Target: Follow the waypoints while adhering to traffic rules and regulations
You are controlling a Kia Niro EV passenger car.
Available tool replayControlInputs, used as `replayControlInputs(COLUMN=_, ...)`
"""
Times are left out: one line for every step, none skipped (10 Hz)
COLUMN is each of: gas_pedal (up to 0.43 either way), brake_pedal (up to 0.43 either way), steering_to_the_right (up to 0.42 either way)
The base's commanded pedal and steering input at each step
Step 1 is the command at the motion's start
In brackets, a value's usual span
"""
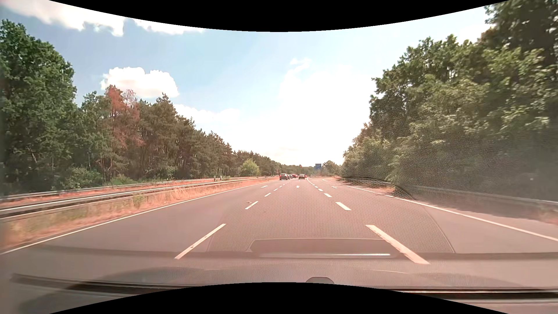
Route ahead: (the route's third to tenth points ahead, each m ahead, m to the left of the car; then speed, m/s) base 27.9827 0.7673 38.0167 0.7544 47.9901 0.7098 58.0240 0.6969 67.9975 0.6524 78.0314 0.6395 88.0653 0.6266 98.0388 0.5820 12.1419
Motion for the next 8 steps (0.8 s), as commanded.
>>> replayControlInputs(gas_pedal=0.039, brake_pedal=0.000, steering_to_the_right=-0.003)
replayControlInputs(gas_pedal=0.039, brake_pedal=0.000, steering_to_the_right=-0.003)
replayControlInputs(gas_pedal=0.028, brake_pedal=0.000, steering_to_the_right=-0.003)
replayControlInputs(gas_pedal=0.008, brake_pedal=0.000, steering_to_the_right=-0.003)
replayControlInputs(gas_pedal=0.008, brake_pedal=0.000, steering_to_the_right=-0.003)
replayControlInputs(gas_pedal=0.008, brake_pedal=0.000, steering_to_the_right=-0.003)
replayControlInputs(gas_pedal=0.008, brake_pedal=0.000, steering_to_the_right=-0.003)
replayControlInputs(gas_pedal=0.008, brake_pedal=0.000, steering_to_the_right=-0.003)
